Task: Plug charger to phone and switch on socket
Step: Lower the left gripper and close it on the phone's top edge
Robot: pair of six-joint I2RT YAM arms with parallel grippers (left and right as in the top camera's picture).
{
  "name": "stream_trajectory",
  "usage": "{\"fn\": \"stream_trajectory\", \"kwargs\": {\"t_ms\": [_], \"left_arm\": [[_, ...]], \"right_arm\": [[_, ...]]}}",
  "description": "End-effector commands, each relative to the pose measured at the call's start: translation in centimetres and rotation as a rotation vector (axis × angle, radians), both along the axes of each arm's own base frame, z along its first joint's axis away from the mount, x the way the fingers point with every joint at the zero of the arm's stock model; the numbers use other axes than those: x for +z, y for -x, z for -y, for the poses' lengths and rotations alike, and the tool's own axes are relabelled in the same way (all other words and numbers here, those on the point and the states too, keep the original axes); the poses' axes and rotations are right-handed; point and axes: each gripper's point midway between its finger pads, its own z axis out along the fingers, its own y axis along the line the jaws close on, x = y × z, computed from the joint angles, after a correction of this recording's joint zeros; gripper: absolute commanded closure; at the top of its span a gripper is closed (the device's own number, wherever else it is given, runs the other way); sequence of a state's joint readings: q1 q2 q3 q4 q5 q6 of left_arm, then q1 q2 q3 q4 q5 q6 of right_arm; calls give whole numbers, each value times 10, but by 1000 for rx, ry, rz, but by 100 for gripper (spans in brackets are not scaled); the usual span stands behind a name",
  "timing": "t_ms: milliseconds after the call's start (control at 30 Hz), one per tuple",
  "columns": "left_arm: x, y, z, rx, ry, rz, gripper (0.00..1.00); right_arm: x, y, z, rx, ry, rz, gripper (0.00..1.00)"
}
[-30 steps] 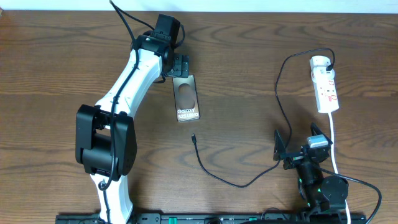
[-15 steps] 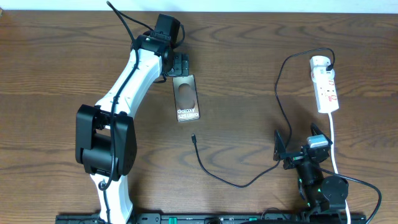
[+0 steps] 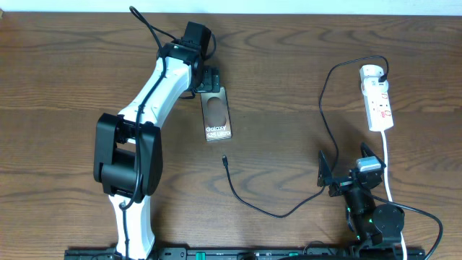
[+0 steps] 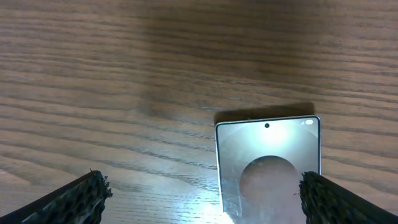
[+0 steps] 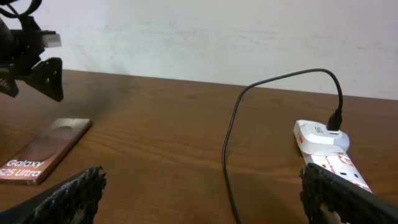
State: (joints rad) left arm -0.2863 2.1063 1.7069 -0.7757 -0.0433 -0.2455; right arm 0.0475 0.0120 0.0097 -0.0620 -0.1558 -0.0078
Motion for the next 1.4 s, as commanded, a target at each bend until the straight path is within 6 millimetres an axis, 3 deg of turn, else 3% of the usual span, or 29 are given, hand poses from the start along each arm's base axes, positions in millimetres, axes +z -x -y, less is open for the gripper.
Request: {"fn": "stream_trajectory", "kwargs": {"t_ms": [0, 100, 300, 567, 800, 1133, 1367], "left_arm": [[-21, 4, 8, 14, 41, -51, 2], [-39, 9, 23, -10, 118, -109, 2], [-59, 15, 27, 2, 137, -161, 2], [-60, 15, 31, 0, 161, -167, 2], [-60, 26, 48, -27, 198, -200, 2], [-65, 37, 48, -2, 116, -220, 2], [-79, 48, 34, 78, 63, -247, 2]], "right_arm": [[-1, 0, 0, -2, -6, -1, 1], [-1, 0, 0, -2, -6, -1, 1], [-1, 0, 0, -2, -6, -1, 1], [-1, 0, 0, -2, -6, -1, 1], [-1, 0, 0, -2, -6, -1, 1], [-1, 0, 0, -2, -6, -1, 1], [-1, 0, 0, -2, -6, -1, 1]]}}
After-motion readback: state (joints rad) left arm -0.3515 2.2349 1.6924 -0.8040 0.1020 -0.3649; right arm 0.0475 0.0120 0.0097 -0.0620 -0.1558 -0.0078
